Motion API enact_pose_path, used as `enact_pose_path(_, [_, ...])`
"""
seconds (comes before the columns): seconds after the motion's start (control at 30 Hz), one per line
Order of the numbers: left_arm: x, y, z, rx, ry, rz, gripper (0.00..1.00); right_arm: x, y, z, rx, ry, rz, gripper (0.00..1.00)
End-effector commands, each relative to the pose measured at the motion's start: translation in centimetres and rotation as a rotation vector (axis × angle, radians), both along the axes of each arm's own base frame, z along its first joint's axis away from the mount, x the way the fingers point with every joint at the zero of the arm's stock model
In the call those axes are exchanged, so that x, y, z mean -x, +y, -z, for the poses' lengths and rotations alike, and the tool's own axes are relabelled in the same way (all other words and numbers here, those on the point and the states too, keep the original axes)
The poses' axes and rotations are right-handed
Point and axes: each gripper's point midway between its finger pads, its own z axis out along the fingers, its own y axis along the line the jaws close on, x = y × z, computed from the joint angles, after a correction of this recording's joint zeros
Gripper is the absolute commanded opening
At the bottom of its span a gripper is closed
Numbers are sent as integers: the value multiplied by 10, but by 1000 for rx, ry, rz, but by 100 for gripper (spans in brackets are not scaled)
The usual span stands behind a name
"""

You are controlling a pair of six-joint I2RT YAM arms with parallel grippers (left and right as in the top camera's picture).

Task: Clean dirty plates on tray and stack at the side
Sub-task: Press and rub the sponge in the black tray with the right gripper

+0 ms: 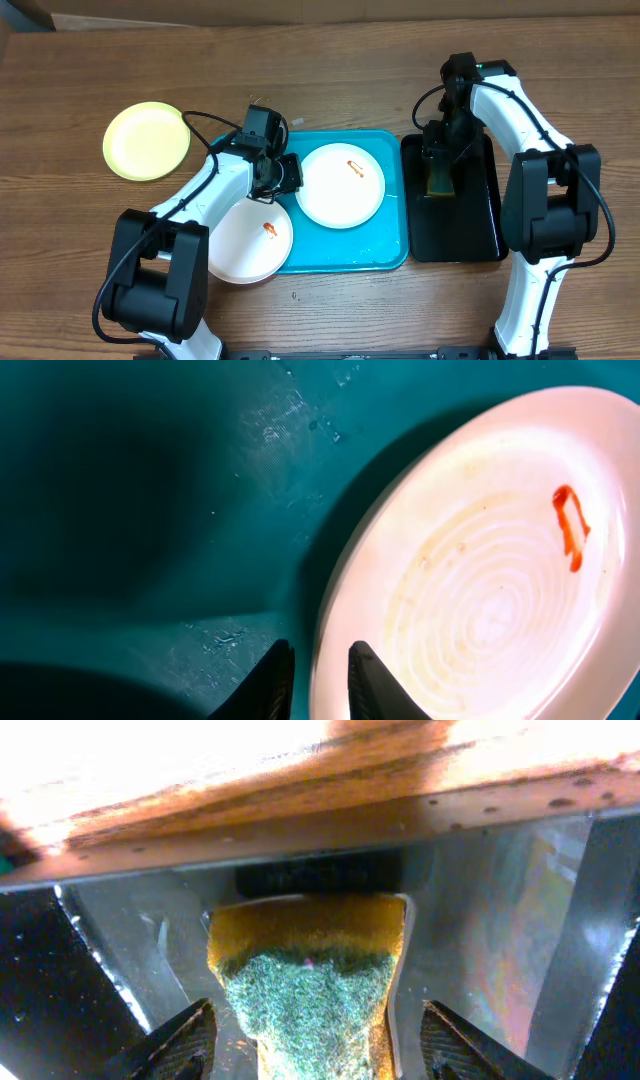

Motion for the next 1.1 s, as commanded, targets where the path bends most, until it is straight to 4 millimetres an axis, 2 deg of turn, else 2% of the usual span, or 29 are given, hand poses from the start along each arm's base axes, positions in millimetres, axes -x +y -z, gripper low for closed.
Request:
enact_pose_path(0.0, [-4,-4,-2,7,-10,30,22,0,-1,-9,-7,-18,14,67])
enact_pose_path(0.43, [3,1,2,-18,17,26,19,0,-1,-9,-7,-15,14,67])
enact_pose_path(0.63, [3,2,3,-25,17,24,19,7,-2,-9,-3,12,14,67])
enact_pose_path(0.87, [3,2,3,-24,17,24,17,12,-2,0,-3,23,15,66])
enact_pose_path(0.93, [3,2,3,-24,17,23,17,14,-2,3,-6,27,15,62])
enact_pose_path(1.07, [2,2,3,-23,14,23,18,16,0,6,-15,32,17,48])
